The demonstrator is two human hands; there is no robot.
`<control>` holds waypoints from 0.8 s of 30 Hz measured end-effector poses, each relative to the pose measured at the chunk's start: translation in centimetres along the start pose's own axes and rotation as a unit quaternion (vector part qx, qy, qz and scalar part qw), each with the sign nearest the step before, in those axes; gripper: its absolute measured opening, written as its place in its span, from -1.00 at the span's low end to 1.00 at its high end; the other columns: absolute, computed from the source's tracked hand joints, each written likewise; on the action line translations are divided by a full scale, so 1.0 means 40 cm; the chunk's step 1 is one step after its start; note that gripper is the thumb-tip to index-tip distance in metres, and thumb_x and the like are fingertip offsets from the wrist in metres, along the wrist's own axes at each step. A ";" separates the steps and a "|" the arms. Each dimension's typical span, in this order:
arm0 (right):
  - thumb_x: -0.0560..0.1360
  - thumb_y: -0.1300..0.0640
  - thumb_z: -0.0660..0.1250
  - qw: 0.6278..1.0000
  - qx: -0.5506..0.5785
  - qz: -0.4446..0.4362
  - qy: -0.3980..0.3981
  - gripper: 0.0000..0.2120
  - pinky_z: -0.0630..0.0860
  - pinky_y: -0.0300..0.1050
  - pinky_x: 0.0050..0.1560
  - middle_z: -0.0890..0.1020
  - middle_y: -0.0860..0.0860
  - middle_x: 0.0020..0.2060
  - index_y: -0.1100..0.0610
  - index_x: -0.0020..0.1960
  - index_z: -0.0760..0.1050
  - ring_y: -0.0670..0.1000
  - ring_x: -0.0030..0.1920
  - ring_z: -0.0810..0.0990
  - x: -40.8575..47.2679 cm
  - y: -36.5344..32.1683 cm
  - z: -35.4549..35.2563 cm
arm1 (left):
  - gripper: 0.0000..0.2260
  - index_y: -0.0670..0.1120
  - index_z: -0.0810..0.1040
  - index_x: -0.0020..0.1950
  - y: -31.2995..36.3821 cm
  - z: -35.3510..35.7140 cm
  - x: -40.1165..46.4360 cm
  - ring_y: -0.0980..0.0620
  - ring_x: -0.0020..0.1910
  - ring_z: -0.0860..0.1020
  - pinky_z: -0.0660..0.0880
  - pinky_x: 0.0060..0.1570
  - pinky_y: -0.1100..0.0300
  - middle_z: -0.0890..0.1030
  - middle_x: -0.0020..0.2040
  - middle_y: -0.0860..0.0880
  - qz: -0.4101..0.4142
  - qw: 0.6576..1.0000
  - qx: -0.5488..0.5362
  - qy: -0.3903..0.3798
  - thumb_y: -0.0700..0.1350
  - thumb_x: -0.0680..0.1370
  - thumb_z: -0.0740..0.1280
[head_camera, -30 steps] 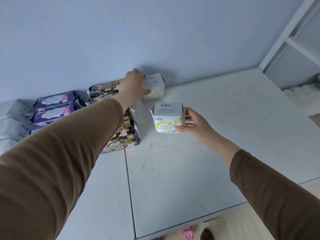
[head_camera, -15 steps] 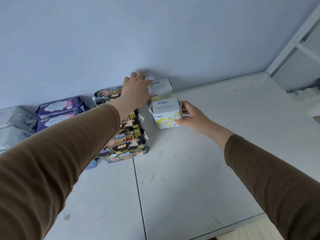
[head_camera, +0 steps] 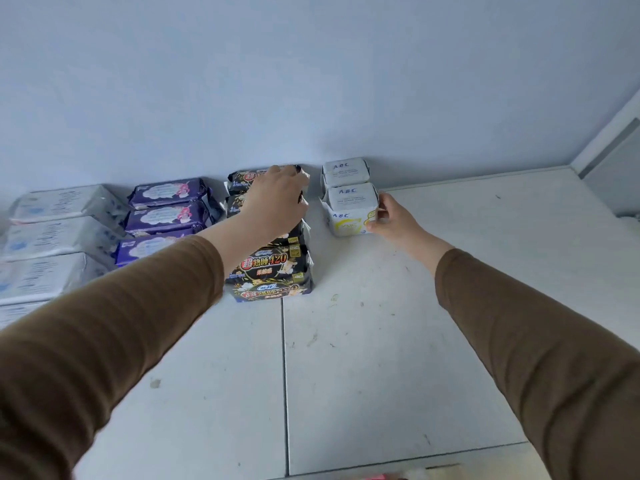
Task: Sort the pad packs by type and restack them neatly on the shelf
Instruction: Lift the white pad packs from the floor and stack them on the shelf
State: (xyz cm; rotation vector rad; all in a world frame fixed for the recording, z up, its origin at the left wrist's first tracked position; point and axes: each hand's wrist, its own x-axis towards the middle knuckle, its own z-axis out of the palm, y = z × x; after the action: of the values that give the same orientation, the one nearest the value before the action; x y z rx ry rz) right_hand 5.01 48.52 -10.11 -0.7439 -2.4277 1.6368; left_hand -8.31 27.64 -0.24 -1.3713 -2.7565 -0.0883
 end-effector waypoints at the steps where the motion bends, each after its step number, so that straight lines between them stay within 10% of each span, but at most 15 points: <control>1: 0.48 0.36 0.42 1.000 -0.013 -0.005 0.003 -0.33 0.38 -0.20 0.23 0.47 0.06 0.38 0.17 0.50 0.23 0.09 0.40 0.44 -0.008 -0.002 0.000 | -0.66 -0.07 0.49 0.31 0.011 -0.004 -0.013 -0.14 0.26 0.42 0.44 0.17 -0.04 0.50 0.26 -0.09 -0.009 1.000 -0.003 0.002 -0.07 0.54 0.28; 12: 0.57 0.12 0.30 0.953 -0.288 -0.089 -0.013 -0.41 0.31 0.00 0.38 0.35 0.11 0.45 0.10 0.56 0.22 0.15 0.45 0.30 -0.341 -0.010 -0.129 | -0.62 -0.09 0.47 0.34 0.253 -0.032 -0.267 -0.16 0.27 0.40 0.45 0.14 -0.07 0.49 0.26 -0.11 -0.103 0.995 -0.008 0.005 -0.06 0.54 0.30; 24: 0.56 0.06 0.30 0.935 -0.331 -0.124 -0.039 -0.49 0.42 0.02 0.24 0.37 -0.01 0.42 0.02 0.49 0.29 0.05 0.41 0.29 -0.813 0.051 -0.120 | -0.56 -0.02 0.43 0.41 0.469 0.055 -0.724 -0.08 0.28 0.41 0.43 0.19 -0.02 0.47 0.31 -0.02 -0.105 0.991 -0.078 -0.009 0.06 0.55 0.33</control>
State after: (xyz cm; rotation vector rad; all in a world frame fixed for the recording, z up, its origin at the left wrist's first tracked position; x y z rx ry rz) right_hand 35.77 38.19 -4.47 -0.4019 -3.0000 0.7567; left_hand 24.02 16.11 -4.30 -1.1094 -2.9558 -0.3073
